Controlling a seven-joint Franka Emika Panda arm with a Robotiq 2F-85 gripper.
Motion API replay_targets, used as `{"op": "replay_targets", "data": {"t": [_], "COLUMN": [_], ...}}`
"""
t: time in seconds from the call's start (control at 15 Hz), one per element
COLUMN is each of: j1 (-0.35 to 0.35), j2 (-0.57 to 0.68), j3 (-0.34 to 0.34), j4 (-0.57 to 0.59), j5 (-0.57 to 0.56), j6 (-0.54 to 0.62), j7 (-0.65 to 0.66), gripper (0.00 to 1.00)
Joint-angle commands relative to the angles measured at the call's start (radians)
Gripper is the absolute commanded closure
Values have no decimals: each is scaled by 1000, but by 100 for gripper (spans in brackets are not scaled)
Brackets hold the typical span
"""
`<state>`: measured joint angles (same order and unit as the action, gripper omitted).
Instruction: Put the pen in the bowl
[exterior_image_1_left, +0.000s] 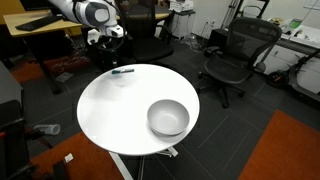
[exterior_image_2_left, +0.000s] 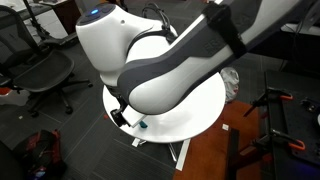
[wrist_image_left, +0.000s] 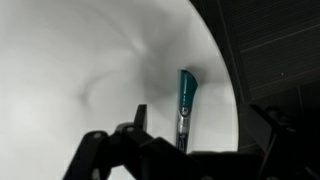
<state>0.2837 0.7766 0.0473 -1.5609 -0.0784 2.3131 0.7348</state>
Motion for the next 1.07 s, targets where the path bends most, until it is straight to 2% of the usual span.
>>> {"op": "replay_targets", "data": {"t": [0.0, 1.0], "j1": [2, 2], "j2": [32, 110], "j3": [-22, -59], "j4": [46, 130], "j5": [41, 55], "j6": [-16, -14], "j7": [-13, -2], "gripper": [0, 0]}}
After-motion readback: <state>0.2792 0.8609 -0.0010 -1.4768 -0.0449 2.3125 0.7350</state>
